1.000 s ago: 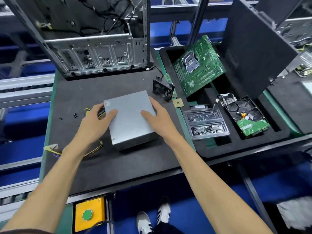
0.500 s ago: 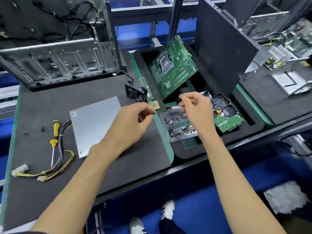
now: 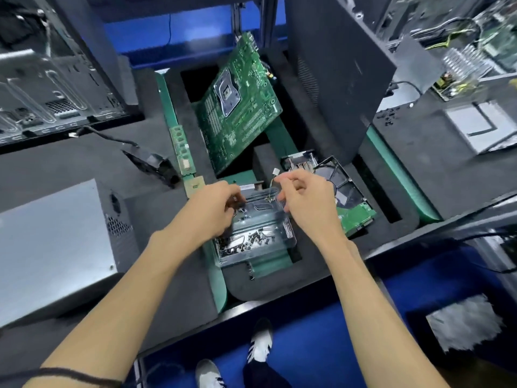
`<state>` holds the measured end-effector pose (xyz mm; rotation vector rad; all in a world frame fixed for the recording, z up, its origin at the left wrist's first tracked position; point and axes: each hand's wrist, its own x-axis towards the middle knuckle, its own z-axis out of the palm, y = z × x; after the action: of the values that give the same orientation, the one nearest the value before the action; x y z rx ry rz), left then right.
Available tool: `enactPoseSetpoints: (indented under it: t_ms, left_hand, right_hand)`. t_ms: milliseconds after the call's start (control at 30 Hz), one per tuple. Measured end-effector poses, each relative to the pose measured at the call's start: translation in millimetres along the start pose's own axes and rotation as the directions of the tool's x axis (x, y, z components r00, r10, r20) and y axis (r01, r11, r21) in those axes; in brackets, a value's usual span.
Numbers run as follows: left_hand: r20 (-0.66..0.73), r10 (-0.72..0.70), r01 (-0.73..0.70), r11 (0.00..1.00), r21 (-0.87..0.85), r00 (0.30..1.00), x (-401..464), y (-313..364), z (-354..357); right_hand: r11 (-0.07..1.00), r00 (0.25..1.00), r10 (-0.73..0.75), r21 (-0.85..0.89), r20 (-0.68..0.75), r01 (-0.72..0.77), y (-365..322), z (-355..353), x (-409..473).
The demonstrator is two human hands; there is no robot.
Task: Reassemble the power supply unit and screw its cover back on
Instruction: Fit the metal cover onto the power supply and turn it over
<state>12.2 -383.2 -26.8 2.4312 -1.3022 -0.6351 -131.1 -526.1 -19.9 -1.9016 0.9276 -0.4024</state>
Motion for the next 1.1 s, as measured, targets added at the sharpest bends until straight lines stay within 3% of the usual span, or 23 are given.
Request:
enactPoseSetpoints:
  t_ms: [200, 433, 833, 1100]
  left_hand:
    - [-0.061, -0.041, 0.039, 0.999, -0.031, 0.997, -0.9, -3.0, -3.1]
    - [-0.164, 0.170, -0.177, 0.984, -0.024, 0.972, 7.9, 35.0, 15.3]
    - [-0.244, 0.141, -0.111, 0.985, 0.133, 0.960, 25.6, 42.5, 37.0]
    - [-0.225, 0.194, -0.152, 0.970, 0.192, 0.955, 26.6, 39.8, 39.9]
  right_hand:
    - [1.000, 1.000, -0.006, -0.004, 0.020, 0.006, 8.3, -4.1, 20.4]
    - [1.000, 1.000, -0.028, -0.007, -0.001, 0.028, 13.1, -4.5, 24.9]
    - [0.999, 0.999, -0.034, 0.005, 0.027, 0.034, 11.7, -3.7, 19.3]
    - [0.999, 0.999, -0.013, 0.033, 0.041, 0.011, 10.2, -1.4, 22.9]
